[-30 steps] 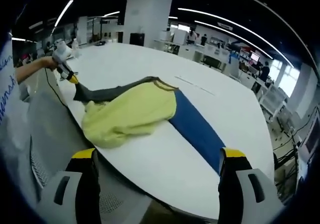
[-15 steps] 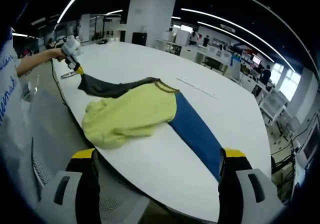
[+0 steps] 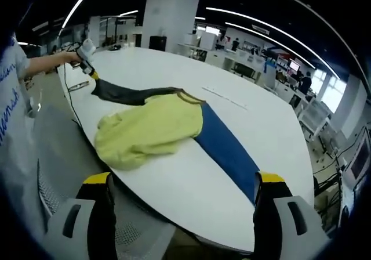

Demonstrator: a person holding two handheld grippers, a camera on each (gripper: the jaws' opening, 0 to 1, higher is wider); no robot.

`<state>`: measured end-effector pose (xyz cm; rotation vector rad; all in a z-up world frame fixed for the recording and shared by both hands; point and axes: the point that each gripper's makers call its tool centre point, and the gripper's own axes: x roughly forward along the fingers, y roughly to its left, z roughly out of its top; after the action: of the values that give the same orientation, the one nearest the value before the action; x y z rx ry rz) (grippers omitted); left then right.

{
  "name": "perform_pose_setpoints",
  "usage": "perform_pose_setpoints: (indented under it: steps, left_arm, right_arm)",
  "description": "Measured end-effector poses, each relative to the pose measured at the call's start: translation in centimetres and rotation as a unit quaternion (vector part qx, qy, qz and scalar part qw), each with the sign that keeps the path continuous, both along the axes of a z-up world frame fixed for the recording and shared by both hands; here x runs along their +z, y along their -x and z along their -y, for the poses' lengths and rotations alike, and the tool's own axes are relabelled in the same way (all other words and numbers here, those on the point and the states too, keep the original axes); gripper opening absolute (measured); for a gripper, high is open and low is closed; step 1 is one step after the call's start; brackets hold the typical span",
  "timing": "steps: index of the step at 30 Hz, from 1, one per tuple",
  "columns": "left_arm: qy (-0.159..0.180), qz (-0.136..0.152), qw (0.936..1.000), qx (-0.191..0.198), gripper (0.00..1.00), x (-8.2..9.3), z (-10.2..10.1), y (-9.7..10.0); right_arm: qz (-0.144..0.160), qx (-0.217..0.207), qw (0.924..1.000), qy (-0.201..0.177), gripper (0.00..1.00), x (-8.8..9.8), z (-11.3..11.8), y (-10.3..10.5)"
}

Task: Fold the garment on the visible template until the final outline fits inside the template.

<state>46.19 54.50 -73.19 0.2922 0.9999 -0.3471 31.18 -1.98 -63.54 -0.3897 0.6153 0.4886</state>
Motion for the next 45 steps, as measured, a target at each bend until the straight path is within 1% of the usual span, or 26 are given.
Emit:
perform_pose_setpoints:
  steps: [2,3,4,6,9,11,15,20,26,30,32,33,34,37,42,45]
  left_arm:
    - [-0.019,-0.008,0.9998,-0.006,0.0,-0.5,-0.1,0.2]
    - [-0.021,-0.009,0.9997,-0.005,0.0,-0.6,-0.2,0.2]
    - [-0.026,-0.015,0.9995,-0.005,0.0,-0.9,-0.7,0.2]
    - [-0.032,-0.018,0.9993,-0.004,0.0,-1.2,-1.3,0.0]
    - [-0.038,-0.018,0.9991,-0.001,0.0,-1.4,-2.2,-0.1]
    - [-0.048,-0.012,0.9987,0.005,0.0,-1.5,-3.2,-0.6]
    - [-0.048,-0.015,0.9987,0.01,0.0,-1.7,-4.3,-0.8]
    - [-0.058,-0.015,0.9981,0.012,0.0,-2.3,-5.3,-1.2]
    - [-0.066,-0.014,0.9976,0.015,0.0,-2.3,-5.2,-1.2]
    - [-0.071,-0.009,0.9974,0.015,0.0,-2.1,-5.4,-1.8]
    - [-0.068,-0.016,0.9975,0.016,0.0,-2.4,-5.4,-2.0]
    - [-0.07,-0.015,0.9973,0.014,0.0,-2.5,-5.5,-2.1]
    - [-0.077,-0.015,0.9968,0.014,0.0,-2.9,-5.8,-2.6]
    - [-0.083,-0.028,0.9961,0.011,0.0,-3.6,-6.2,-2.7]
    - [-0.088,-0.036,0.9955,0.006,0.0,-3.6,-6.3,-2.3]
    - [-0.089,-0.04,0.9952,-0.003,0.0,-3.8,-6.2,-2.1]
  right_arm:
    - [-0.001,-0.004,1.0,0.002,1.0,0.0,0.1,0.1]
    - [0.0,-0.006,1.0,0.003,1.0,0.1,0.2,0.2]
    - [0.001,-0.007,1.0,0.004,1.0,0.2,0.2,0.2]
    - [0.003,-0.009,0.9999,0.004,1.0,0.5,0.2,0.5]
    - [0.005,-0.013,0.9999,0.005,1.0,0.7,0.3,0.8]
    - [0.005,-0.017,0.9998,0.008,1.0,0.7,0.4,0.9]
    - [0.001,-0.021,0.9997,0.013,1.0,0.7,0.4,1.4]
    - [0.004,-0.028,0.9995,0.015,1.0,1.1,0.3,1.7]
    - [0.001,-0.037,0.999,0.025,1.0,1.2,0.5,2.0]
    - [-0.002,-0.04,0.9988,0.027,1.0,1.2,0.4,2.2]
    - [-0.004,-0.04,0.9987,0.031,1.0,1.2,0.4,2.2]
    - [-0.004,-0.04,0.9987,0.032,1.0,1.3,0.3,2.2]
    - [-0.005,-0.04,0.9986,0.033,1.0,1.4,0.3,2.1]
    - [-0.002,-0.041,0.9986,0.033,1.0,1.6,0.1,2.0]
    - [-0.004,-0.044,0.9984,0.035,1.0,1.6,0.1,2.1]
    - [-0.006,-0.045,0.9984,0.035,1.0,1.5,0.1,2.2]
